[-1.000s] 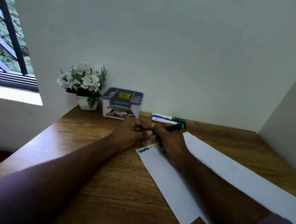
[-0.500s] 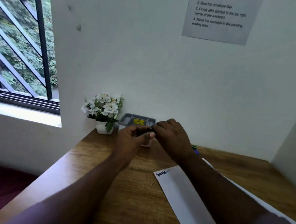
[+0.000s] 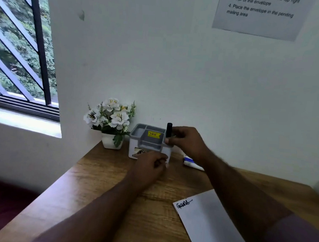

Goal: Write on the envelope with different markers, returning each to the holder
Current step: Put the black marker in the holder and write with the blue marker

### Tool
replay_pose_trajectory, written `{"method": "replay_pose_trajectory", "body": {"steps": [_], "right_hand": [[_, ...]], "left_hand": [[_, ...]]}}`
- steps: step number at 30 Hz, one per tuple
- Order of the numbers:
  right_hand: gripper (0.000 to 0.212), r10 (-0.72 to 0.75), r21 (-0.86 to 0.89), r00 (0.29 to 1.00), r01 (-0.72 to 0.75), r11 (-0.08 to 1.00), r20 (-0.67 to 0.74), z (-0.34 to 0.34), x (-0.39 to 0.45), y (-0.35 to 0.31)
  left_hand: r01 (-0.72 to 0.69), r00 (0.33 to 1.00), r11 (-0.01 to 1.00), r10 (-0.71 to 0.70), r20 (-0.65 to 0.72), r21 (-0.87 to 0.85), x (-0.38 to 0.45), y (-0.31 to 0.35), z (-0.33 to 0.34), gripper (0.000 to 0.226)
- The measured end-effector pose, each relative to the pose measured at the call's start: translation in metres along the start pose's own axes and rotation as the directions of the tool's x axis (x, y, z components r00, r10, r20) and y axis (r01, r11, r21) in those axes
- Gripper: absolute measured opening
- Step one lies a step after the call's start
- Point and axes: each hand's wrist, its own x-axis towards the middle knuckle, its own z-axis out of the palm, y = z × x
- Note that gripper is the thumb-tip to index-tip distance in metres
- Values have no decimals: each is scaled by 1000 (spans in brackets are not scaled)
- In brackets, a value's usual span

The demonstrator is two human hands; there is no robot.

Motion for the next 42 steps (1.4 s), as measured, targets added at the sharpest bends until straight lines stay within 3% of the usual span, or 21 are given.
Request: {"method": "replay_pose_trajectory", "body": {"steps": [4,5,7,8,10,12,15,17,20,22,25,27,28,30,35,36,37,38,39,40,42], "right_hand": [[48,22,94,999,-18,995,-42,-18,-9,11],[45,12,33,999,-11,999,-50,-25,-15,15],[32,15,-248,1000,-20,969,-23,-41,-27,26],[27,57,-427,998,-41,903,24,-49,-33,32],[30,230,-735,965,-63,675,129,-60,-44,42],[42,350,-860,923,-46,509,158,-61,-51,49],[44,352,-865,923,-44,500,156,-59,-51,51],[29,354,-871,925,-60,488,134,-56,-48,53],[18,354,-894,925,-36,446,139,-58,-45,47],[13,296,-879,943,-5,476,155,-63,-46,35],[24,103,-606,993,-46,794,59,-66,-63,18],[18,70,-156,997,-72,985,-18,-60,-84,8],[15,82,82,997,-81,993,-4,-57,-94,5],[18,97,380,995,-102,919,33,-53,-110,5],[18,126,565,990,-70,822,-61,-37,-125,22],[20,183,592,973,-68,803,-138,-36,-123,26],[23,287,631,921,-60,773,-265,-40,-120,31],[26,403,675,821,-29,737,-404,-51,-116,38],[26,491,709,718,5,705,-493,-64,-114,45],[26,532,736,671,29,677,-516,-75,-114,49],[28,515,770,727,30,637,-454,-75,-116,48]], "left_hand": [[-30,999,999,29,37,40,-1,2,-1,31],[-31,998,998,29,50,46,-1,2,-2,31],[-30,998,998,26,63,61,-3,0,-2,32],[-28,997,997,23,67,69,-3,1,-2,32],[-40,996,993,30,86,108,-4,1,-1,31],[-62,993,982,43,108,179,-5,2,1,30],[-55,996,955,33,82,292,-8,7,6,27],[-54,998,948,41,50,315,-9,10,7,24],[-93,995,951,79,56,296,-10,16,8,23],[-112,993,965,104,48,235,-12,21,9,24],[-182,983,964,184,7,194,-14,34,12,35],[-270,961,938,275,7,218,-17,45,18,40],[-300,953,928,303,20,220,-19,50,21,40],[-346,937,911,347,34,223,-22,56,22,35],[-394,919,887,380,106,240,-23,58,23,24],[-365,931,900,346,116,240,-23,56,22,22],[-303,952,921,285,108,243,-22,51,19,20],[-224,974,944,210,80,243,-19,44,14,18],[-138,990,961,133,40,241,-17,36,9,15],[-87,996,968,88,4,236,-16,31,6,14],[-113,991,971,96,90,210,-15,32,11,11]]}}
